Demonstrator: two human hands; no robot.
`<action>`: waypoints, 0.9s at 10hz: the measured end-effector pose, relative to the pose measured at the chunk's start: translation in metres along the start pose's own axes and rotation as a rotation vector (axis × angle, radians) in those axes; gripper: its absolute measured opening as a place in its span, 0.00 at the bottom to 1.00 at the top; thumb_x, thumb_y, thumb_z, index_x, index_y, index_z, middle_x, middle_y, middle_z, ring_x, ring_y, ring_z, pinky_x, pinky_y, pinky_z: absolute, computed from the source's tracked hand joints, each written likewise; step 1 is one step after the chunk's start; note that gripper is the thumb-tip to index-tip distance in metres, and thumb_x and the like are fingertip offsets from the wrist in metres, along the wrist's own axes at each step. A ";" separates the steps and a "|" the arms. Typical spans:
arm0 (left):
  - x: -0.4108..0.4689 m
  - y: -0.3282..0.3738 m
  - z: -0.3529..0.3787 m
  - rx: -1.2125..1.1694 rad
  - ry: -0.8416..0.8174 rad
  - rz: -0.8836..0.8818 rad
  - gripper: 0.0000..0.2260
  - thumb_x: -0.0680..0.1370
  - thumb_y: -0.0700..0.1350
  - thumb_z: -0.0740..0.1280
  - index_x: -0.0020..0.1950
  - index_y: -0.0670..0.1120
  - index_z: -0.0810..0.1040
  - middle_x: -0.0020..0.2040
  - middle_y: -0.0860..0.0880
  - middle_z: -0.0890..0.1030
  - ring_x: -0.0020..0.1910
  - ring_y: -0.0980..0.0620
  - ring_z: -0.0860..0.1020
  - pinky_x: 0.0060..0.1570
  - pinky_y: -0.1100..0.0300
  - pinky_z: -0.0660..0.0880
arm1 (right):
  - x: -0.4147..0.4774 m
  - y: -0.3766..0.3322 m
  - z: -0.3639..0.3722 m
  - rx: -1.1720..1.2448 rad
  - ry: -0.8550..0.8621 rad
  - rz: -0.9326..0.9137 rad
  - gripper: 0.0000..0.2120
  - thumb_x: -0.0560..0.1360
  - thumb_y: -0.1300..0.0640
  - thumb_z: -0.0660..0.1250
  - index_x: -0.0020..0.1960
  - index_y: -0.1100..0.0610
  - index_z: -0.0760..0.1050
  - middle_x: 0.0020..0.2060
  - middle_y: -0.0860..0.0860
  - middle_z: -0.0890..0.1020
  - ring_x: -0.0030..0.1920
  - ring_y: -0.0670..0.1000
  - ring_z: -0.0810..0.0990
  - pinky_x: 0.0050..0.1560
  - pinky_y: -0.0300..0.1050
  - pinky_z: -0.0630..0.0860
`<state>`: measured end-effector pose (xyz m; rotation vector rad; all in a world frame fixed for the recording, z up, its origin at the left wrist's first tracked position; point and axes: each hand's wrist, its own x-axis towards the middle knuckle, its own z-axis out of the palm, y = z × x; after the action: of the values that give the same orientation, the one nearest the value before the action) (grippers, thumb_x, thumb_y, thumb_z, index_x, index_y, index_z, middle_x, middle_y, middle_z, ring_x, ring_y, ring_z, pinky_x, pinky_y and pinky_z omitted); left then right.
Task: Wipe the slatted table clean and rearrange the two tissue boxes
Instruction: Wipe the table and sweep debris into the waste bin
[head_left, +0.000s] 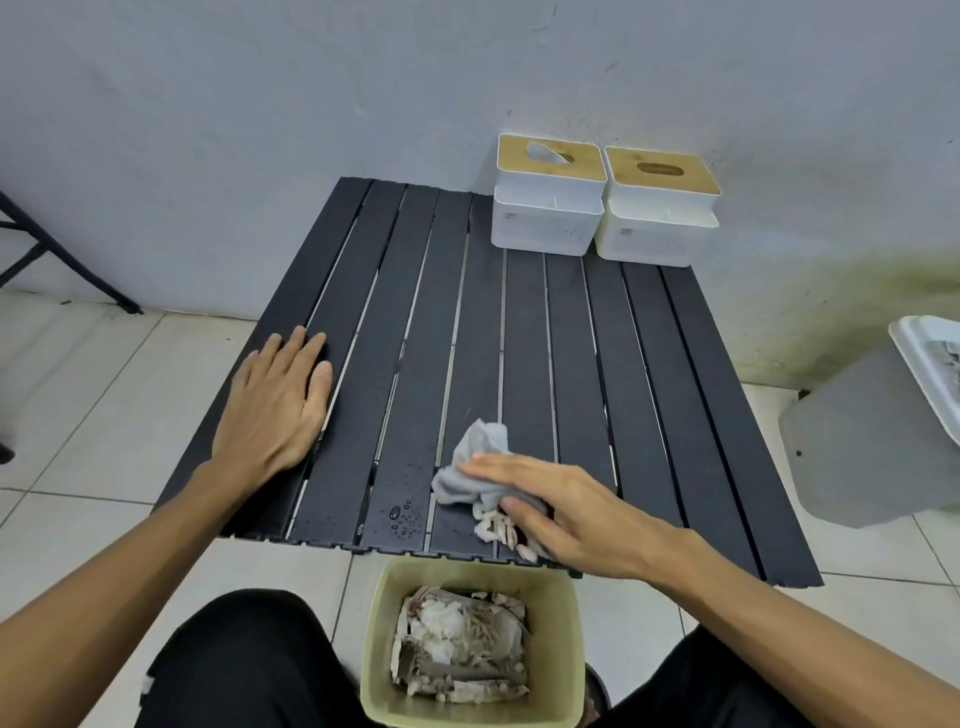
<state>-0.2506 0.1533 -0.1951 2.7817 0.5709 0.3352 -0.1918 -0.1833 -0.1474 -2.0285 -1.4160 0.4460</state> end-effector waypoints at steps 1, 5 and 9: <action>-0.001 0.000 0.000 0.000 -0.001 -0.005 0.30 0.81 0.60 0.40 0.79 0.49 0.60 0.80 0.48 0.59 0.79 0.47 0.54 0.77 0.49 0.50 | 0.002 -0.001 -0.005 0.014 0.116 0.005 0.21 0.83 0.63 0.60 0.74 0.53 0.69 0.58 0.50 0.81 0.50 0.46 0.80 0.53 0.40 0.77; 0.000 0.000 0.000 0.004 -0.003 -0.010 0.30 0.81 0.60 0.41 0.79 0.49 0.60 0.79 0.48 0.60 0.79 0.47 0.54 0.77 0.49 0.51 | 0.094 0.067 -0.029 -0.379 0.252 0.315 0.25 0.78 0.49 0.55 0.71 0.61 0.66 0.64 0.55 0.71 0.65 0.57 0.68 0.68 0.55 0.68; 0.001 0.000 0.001 0.006 -0.010 -0.006 0.29 0.82 0.59 0.41 0.79 0.49 0.61 0.80 0.48 0.59 0.79 0.46 0.54 0.77 0.49 0.50 | -0.019 -0.009 0.016 -0.219 -0.055 -0.001 0.24 0.84 0.59 0.55 0.80 0.55 0.57 0.79 0.47 0.59 0.80 0.42 0.49 0.80 0.46 0.52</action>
<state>-0.2498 0.1534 -0.1960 2.7856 0.5784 0.3193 -0.2145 -0.1937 -0.1550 -2.2029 -1.5571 0.3621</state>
